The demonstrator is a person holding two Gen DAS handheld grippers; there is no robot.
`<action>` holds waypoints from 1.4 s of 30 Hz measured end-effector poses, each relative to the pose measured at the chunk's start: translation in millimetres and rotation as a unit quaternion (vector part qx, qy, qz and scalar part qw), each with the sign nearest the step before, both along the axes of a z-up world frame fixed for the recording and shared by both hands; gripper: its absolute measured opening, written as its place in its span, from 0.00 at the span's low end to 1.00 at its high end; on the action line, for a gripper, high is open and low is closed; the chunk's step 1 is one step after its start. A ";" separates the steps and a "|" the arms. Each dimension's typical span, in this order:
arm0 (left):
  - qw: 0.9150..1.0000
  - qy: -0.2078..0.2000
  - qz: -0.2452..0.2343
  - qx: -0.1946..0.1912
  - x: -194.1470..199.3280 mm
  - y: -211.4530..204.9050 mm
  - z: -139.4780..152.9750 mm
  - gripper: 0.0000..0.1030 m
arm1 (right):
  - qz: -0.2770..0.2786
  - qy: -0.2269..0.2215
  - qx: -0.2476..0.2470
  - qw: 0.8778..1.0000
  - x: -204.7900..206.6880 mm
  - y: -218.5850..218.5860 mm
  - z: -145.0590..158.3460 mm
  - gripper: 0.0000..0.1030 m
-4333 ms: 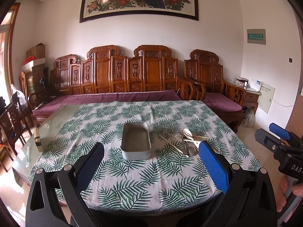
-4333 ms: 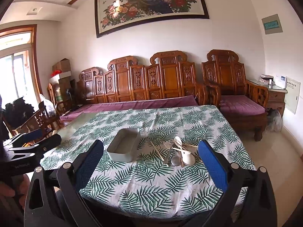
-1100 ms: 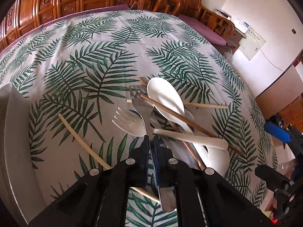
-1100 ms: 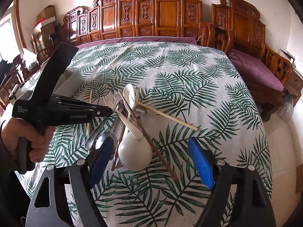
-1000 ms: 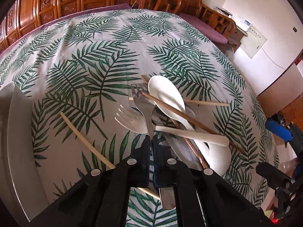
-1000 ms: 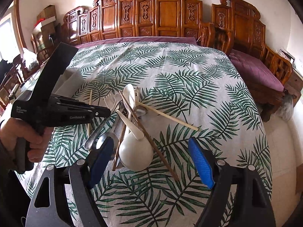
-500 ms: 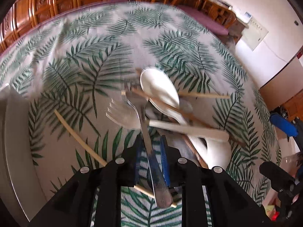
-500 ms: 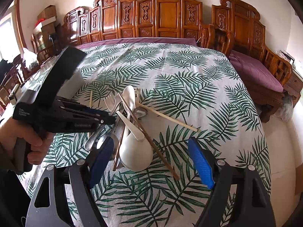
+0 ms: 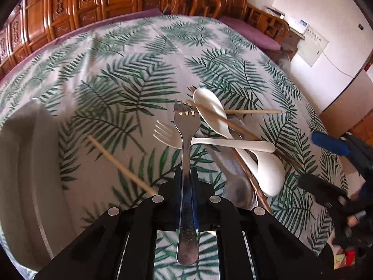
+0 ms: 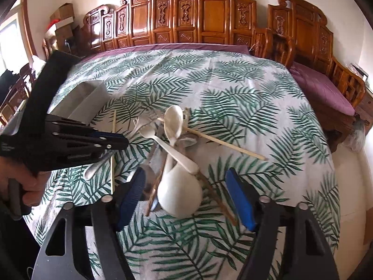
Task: Organize utensils
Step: 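Lift the metal fork with the left tool while the right tool reaches the pile, then carry the metal fork toward the grey tray while the right tool grasps a white plastic fork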
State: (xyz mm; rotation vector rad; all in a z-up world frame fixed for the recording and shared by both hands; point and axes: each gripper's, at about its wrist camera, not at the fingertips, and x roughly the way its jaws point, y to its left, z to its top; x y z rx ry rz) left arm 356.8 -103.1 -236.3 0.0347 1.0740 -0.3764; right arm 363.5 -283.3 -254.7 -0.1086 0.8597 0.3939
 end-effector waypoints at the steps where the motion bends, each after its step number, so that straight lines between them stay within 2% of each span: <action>1: 1.000 -0.003 0.002 -0.005 -1.3 2.5 2.8 0.06 | 0.005 0.004 0.002 1.000 3.6 3.4 -2.6 0.63; 5: 1.000 -0.009 0.009 -0.027 -5.7 14.2 14.6 0.06 | 0.025 0.018 0.012 0.999 17.8 15.0 -10.3 0.53; 8: 0.999 -0.018 0.015 -0.026 -9.7 22.6 21.0 0.06 | 0.046 0.025 0.005 0.999 30.8 27.8 -15.2 0.49; 16: 0.999 -0.030 0.018 -0.035 -20.7 41.2 33.7 0.06 | 0.089 0.061 -0.016 0.994 61.5 57.3 -28.7 0.47; 25: 0.998 -0.047 0.019 -0.042 -34.2 58.9 47.9 0.06 | 0.105 0.086 -0.043 0.990 80.2 75.3 -35.1 0.45; 28: 0.998 -0.047 0.020 -0.043 -37.5 62.5 47.4 0.06 | 0.117 0.094 -0.062 0.987 81.1 82.0 -37.9 0.42; 30: 0.998 -0.047 0.022 -0.043 -38.2 65.0 46.8 0.06 | 0.118 0.103 -0.065 0.985 81.0 84.6 -38.9 0.28; 32: 0.998 -0.047 0.024 -0.045 -39.3 68.8 46.9 0.07 | 0.119 0.099 -0.073 0.985 78.1 87.4 -37.9 0.25; 42: 0.997 -0.050 0.029 -0.049 -46.4 80.0 49.0 0.07 | 0.153 0.097 -0.144 0.973 70.6 95.9 -40.0 0.27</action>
